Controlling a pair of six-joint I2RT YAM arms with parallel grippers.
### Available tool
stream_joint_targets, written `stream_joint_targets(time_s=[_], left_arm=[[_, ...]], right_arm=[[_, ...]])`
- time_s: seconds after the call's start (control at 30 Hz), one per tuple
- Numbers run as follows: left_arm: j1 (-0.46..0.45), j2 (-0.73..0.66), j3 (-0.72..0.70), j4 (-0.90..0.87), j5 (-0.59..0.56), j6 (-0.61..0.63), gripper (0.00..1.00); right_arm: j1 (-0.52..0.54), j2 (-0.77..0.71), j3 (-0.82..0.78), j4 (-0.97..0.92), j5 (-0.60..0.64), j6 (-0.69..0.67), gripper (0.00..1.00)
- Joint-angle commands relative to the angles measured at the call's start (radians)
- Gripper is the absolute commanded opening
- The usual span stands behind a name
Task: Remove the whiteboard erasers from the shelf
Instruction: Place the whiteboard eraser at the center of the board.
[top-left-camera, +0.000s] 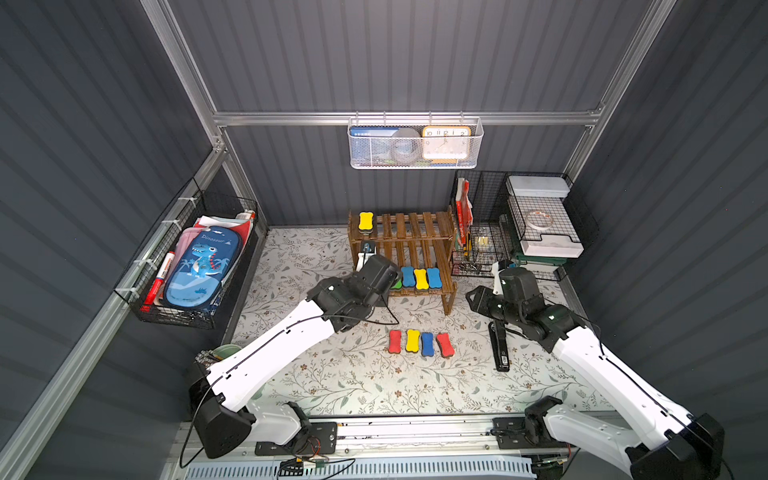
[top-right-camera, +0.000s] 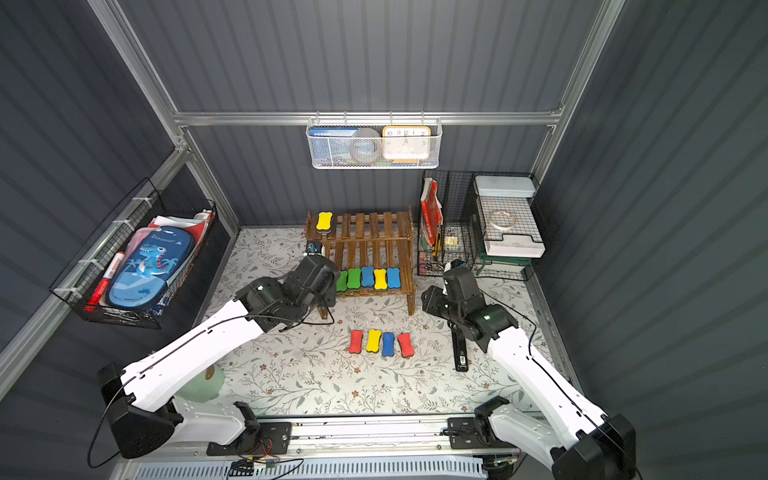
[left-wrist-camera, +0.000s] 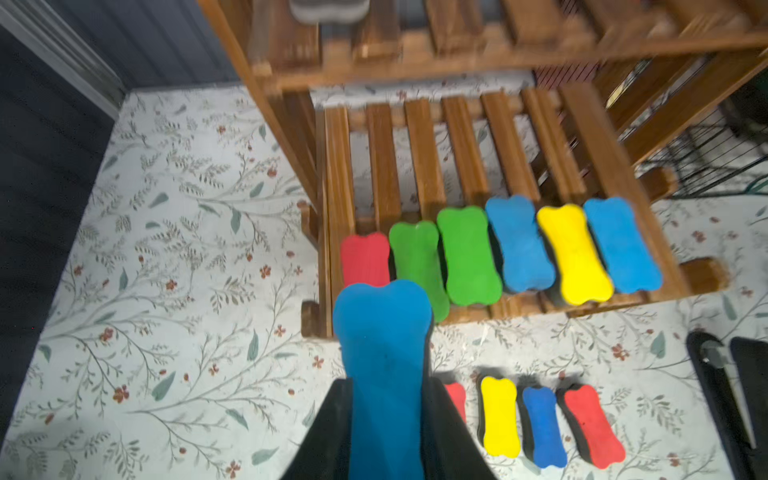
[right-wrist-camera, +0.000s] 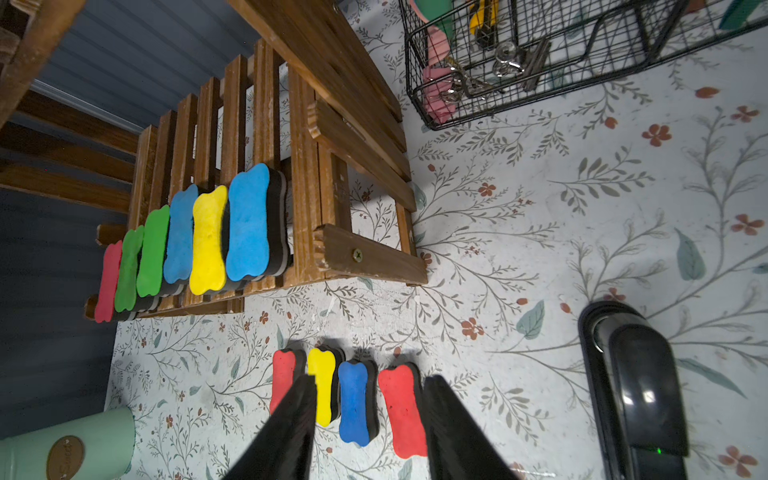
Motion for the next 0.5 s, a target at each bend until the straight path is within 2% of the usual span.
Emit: stream_joint_targets(time_s=[0.0,0.17,0.27,0.47], left_arm=[[-0.014,-0.022,-0.138,0.025,0.052,-0.132,0.29],[-0.018,0.009,-0.322,0.142,0.136,-0.206,0.29],[-0.021,0.04,-0.394,0.224,0.168,-0.209,0.29],[-0.02,0.14,-0.432,0.304,0.193,-0.207,0.28]], right_arm=[[-0.003,-0.002,0.007,0.009,-0.002,0.009,0.46],[-0.005,-0.008,0.005,0.001,0.007,0.009,0.46],[-0.005,-0.008,0.008,-0.004,0.01,0.008,0.46],[-0.005,-0.007,0.022,-0.012,0.013,0.005,0.46]])
